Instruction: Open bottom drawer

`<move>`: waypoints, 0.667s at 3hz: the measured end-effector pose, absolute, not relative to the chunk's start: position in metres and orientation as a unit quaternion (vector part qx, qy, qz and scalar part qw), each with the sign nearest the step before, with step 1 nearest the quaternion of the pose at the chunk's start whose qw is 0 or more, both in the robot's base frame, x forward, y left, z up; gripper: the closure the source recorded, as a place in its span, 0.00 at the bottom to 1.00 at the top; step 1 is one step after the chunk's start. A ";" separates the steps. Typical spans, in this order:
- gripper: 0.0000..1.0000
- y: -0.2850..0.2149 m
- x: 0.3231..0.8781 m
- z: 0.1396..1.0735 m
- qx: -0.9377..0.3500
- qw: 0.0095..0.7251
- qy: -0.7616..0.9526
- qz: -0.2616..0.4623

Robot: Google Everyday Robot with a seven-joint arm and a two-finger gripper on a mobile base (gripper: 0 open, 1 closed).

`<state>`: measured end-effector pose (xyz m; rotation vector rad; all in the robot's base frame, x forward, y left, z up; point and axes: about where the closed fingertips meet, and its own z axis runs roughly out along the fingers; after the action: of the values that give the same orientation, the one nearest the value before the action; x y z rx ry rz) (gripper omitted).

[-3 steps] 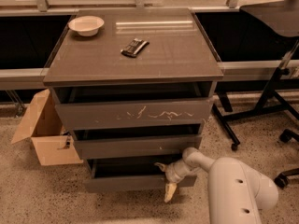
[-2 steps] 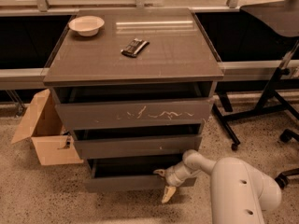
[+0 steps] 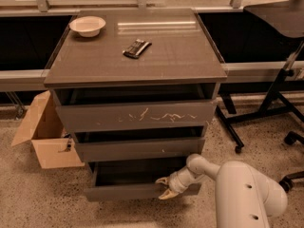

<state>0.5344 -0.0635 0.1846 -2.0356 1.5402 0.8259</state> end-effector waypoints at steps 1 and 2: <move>0.88 -0.063 0.533 0.188 -0.739 0.226 0.557 0.304; 1.00 -0.063 0.532 0.191 -0.739 0.226 0.557 0.304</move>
Offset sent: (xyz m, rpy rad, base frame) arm -0.0330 0.0120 0.0507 0.1782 0.0012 0.0890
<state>0.5317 -0.0626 0.1908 -2.0368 1.5361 0.8371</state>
